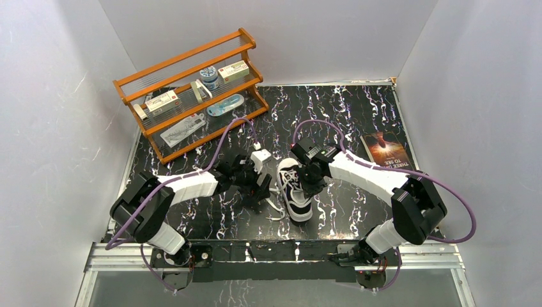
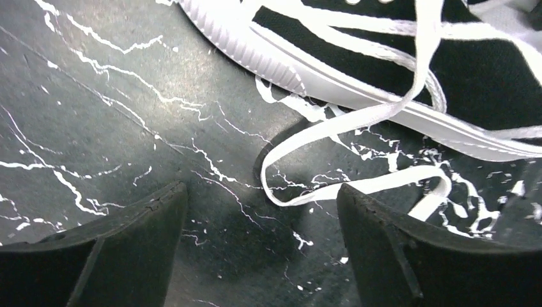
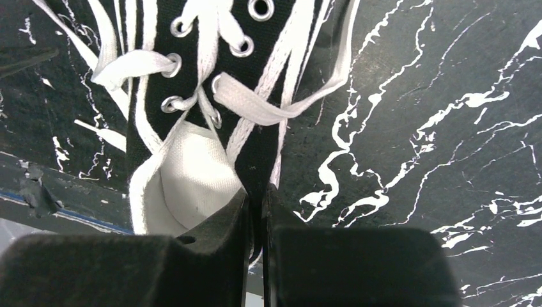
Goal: Tie the shoes
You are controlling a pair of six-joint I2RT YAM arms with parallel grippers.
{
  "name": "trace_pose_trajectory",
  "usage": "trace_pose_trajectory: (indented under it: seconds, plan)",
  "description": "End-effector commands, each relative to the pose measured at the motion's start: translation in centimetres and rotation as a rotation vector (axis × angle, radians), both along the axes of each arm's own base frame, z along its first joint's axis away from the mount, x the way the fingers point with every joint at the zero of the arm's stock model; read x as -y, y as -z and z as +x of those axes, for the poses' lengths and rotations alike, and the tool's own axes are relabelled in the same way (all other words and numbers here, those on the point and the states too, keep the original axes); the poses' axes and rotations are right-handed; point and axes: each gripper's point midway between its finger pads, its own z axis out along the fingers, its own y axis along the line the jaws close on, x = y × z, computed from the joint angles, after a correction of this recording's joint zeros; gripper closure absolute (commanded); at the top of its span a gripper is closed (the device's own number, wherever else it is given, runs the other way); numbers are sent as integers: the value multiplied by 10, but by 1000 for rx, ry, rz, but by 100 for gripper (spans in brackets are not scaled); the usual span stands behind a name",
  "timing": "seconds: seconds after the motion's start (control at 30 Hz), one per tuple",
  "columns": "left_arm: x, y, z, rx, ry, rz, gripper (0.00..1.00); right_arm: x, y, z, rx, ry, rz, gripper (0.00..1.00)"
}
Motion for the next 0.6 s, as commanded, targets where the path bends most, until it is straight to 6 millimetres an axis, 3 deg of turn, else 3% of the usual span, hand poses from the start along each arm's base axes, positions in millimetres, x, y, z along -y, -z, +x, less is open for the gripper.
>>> trace_pose_trajectory:
  seconds: [0.0, 0.1, 0.23, 0.3, 0.43, 0.57]
  plan:
    - [18, -30, 19, 314, 111, -58, 20, -17, -20, 1, 14, -20, 105, 84]
    - [30, -35, 5, 386, 217, -140, 34, -22, -17, -2, -13, -30, 129, 85]
    - [43, -33, -4, 443, 280, -152, 39, -21, -16, -6, -21, -32, 137, 85]
    - [44, -30, -1, 460, 266, -156, 54, -24, -17, -7, -20, -38, 154, 84]
    - [52, -23, 4, 489, 279, -147, 49, -24, -13, -11, -39, -42, 164, 85]
    - [59, -12, -4, 463, 335, -149, 54, -24, -14, -11, -37, -37, 171, 84]
